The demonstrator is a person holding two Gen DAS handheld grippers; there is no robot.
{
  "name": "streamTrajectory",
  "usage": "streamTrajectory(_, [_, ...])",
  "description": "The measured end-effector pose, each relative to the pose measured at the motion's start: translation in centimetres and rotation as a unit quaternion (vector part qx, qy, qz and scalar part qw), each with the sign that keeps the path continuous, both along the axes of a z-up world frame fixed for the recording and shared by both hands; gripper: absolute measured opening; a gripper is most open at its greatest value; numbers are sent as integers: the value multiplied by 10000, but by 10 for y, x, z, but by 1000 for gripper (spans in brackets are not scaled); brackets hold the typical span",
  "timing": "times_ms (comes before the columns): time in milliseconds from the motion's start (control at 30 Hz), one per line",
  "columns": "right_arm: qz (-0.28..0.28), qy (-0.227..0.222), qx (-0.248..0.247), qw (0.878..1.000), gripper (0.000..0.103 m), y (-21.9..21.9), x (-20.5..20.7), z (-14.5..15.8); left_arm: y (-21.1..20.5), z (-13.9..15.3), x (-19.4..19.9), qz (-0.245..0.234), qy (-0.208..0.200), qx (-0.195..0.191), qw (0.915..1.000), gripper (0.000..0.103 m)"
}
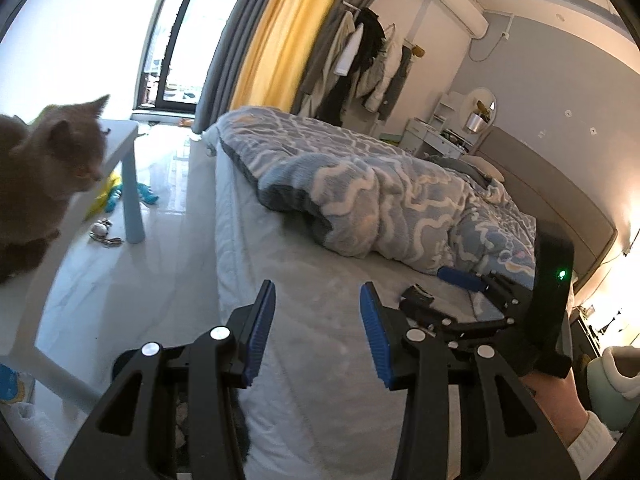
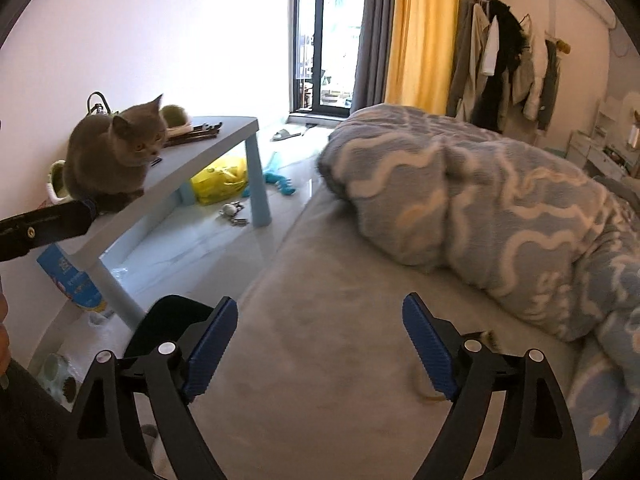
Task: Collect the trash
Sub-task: 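Move both tools back over the black tissue pack and tape roll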
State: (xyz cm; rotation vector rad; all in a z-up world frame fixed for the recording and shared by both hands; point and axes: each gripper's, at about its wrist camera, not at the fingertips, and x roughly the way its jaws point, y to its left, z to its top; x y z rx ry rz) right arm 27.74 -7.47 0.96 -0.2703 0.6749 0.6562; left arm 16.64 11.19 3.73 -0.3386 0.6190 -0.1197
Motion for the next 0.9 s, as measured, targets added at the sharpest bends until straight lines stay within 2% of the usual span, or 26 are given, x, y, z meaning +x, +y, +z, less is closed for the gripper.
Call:
streamTrajectory(200, [-412,-24,168,9990,89,-44,24,2,-28,-12,22,-145,171,-27,9997,46])
streamTrajectory(367, [-587,-120,127,9981,90,-73,40,-3,-56,-26,43,-331,417,14,9986,46])
streamTrajectory(467, [-757,-10,161,9970,90,-92,52,-9,-76,-38,58,-453,577,62,9973,46])
streamTrajectory(700, [-857,129,199,9960,91,-129,78,-20,-108,-68,84,-691,971,-104,9928,46])
streamTrajectory(900, [-933,302,184,9950,91,-152,92,-35,-135,-84,104,-862,1157,-146,9894,46])
